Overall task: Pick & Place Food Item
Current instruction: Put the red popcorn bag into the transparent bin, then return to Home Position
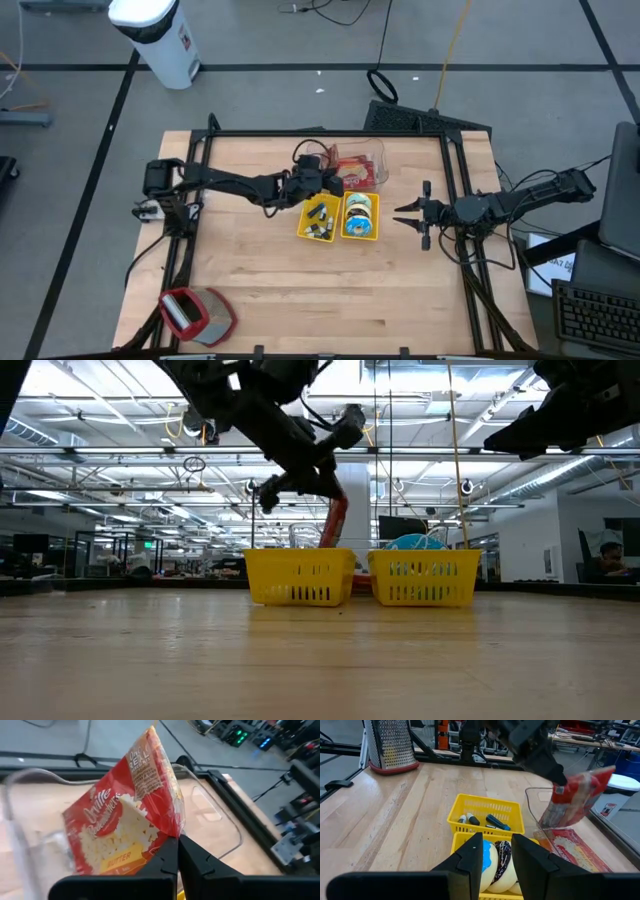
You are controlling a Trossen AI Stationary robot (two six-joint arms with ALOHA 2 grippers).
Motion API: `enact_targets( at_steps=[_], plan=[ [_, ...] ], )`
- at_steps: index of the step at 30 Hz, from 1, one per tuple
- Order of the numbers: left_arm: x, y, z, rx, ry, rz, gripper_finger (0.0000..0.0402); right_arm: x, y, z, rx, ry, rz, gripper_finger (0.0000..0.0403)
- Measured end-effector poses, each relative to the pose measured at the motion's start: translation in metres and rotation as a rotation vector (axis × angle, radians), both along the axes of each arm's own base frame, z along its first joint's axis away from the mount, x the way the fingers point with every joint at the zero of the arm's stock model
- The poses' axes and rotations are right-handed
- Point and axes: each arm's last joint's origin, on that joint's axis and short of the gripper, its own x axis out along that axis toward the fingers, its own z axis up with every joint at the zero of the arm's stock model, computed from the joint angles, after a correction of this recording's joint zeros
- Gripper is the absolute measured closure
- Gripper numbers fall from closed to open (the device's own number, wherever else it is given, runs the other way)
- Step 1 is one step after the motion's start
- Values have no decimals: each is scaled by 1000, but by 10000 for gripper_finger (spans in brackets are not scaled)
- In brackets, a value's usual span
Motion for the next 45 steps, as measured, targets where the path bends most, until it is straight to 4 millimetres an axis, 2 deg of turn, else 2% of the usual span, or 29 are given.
enact_targets(
  at_steps=[10,13,16,20,25,28,32,34,38,42,45],
  plan=[
    [20,19,-19,-29,-153,-82,393,0,0,0,0,0,0,312],
    [21,26,-18,-59,-194,-150,373,0,0,0,0,1,0,312],
    [22,32,-16,-81,-221,-223,329,0,0,0,0,1,0,312],
    [20,38,-10,-89,-259,-276,245,0,0,0,0,0,0,312],
    [11,50,12,-93,-314,-353,152,0,0,0,-1,1,-1,312],
    [-2,60,39,-119,-390,-440,116,0,0,0,0,0,-1,312],
    [-32,66,91,-98,-502,-681,88,-1,0,1,25,-9,-5,312],
    [-49,59,115,-5,-514,-821,79,-3,-1,3,54,-30,-10,312],
    [-88,25,156,254,-453,-1076,69,-10,-3,8,96,-86,-14,312],
    [-133,3,159,289,-232,-1240,73,-19,-5,14,96,-136,-12,312],
    [-155,-18,150,352,-132,-1146,79,-26,-7,15,61,-153,-8,312]
  ],
)
